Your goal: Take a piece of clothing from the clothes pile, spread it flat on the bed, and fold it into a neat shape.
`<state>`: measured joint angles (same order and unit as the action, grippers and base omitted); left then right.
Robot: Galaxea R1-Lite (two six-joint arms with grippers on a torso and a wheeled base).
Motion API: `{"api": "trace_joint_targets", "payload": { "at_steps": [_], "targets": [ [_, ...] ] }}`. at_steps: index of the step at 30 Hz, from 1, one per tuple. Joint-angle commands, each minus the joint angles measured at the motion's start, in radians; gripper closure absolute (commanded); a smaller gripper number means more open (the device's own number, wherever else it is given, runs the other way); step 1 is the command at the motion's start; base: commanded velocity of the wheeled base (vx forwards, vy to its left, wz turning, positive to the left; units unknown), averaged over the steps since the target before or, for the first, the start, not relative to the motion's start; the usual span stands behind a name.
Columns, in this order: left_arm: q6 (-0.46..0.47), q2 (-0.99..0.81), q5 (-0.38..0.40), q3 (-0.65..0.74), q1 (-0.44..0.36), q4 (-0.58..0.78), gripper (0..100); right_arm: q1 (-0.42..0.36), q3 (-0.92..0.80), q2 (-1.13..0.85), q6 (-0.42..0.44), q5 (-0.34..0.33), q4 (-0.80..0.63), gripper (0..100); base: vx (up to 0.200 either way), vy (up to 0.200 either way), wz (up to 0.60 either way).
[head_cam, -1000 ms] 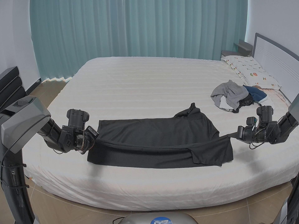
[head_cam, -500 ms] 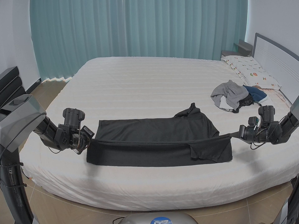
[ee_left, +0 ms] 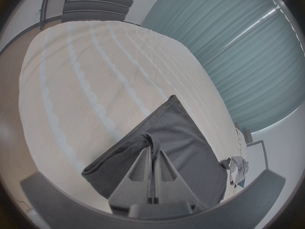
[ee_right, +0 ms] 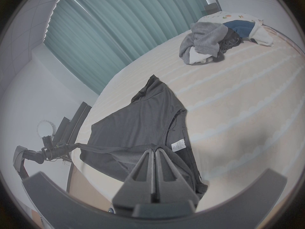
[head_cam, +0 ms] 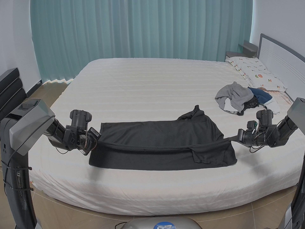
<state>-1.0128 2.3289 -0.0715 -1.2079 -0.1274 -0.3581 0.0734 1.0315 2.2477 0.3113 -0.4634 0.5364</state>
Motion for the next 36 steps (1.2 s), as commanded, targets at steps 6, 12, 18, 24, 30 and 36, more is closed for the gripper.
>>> {"api": "trace_joint_targets", "payload": {
  "at_steps": [6,12,18,24,30,36],
  "targets": [
    [-0.001,0.092,-0.011,-0.079,-0.006,0.004,100,-0.026,0.059,0.122,0.043,0.051,0.08,100,0.0,0.0,0.0],
    [0.0,0.095,-0.024,-0.082,-0.006,0.005,100,-0.044,0.061,0.164,0.066,0.078,0.142,100,0.0,0.0,0.0],
    [0.0,0.095,-0.024,-0.084,-0.006,0.013,0,-0.047,0.061,0.165,0.066,0.078,0.148,100,0.0,0.0,0.0],
    [-0.001,0.093,-0.024,-0.084,-0.006,0.014,0,-0.047,0.061,0.165,0.095,0.078,0.152,0,0.0,0.0,0.0],
    [-0.009,0.086,-0.024,-0.071,0.005,0.014,0,-0.043,0.048,0.101,0.227,0.103,0.231,0,0.0,0.0,0.0],
    [-0.036,-0.037,0.007,0.01,0.06,0.014,0,-0.081,-0.105,-0.074,0.413,0.114,0.234,0,0.0,0.0,0.0]
  ]
}}
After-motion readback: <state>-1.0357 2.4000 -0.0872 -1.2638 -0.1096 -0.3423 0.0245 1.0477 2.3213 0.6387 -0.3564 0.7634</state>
